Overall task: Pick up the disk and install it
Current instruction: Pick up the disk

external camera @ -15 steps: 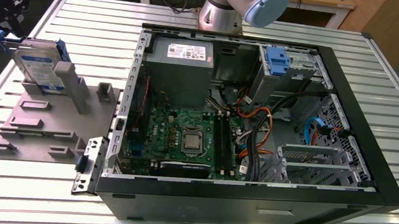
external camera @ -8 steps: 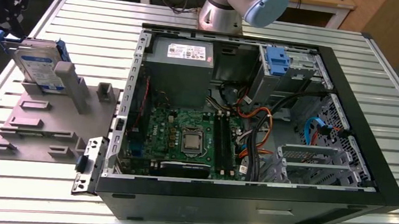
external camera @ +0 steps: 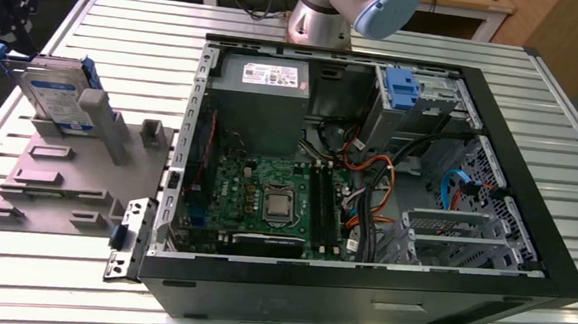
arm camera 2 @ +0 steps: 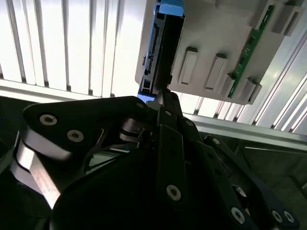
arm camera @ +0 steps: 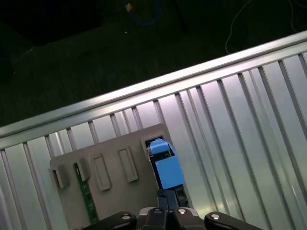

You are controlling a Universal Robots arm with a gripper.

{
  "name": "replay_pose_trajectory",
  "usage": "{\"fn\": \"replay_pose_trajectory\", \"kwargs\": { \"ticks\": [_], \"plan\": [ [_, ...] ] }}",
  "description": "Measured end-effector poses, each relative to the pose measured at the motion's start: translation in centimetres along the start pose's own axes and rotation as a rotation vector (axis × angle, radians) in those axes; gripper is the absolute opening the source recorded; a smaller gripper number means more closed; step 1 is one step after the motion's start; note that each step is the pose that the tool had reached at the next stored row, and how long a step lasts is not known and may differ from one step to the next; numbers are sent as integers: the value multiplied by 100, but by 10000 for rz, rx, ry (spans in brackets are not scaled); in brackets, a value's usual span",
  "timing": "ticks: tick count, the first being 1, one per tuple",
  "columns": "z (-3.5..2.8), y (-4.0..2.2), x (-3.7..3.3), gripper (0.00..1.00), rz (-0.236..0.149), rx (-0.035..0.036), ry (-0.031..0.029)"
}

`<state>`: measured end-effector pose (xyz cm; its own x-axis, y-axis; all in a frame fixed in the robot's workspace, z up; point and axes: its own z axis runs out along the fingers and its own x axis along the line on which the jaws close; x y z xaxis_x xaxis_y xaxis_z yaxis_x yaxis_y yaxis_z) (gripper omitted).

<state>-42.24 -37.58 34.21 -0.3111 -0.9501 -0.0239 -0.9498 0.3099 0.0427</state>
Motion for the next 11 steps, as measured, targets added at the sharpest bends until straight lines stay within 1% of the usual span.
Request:
{"fn": "replay_pose_trajectory", "kwargs": {
  "ticks": [11],
  "plan": [
    [12,0,0,11,-1985,-47,85]
  ]
}}
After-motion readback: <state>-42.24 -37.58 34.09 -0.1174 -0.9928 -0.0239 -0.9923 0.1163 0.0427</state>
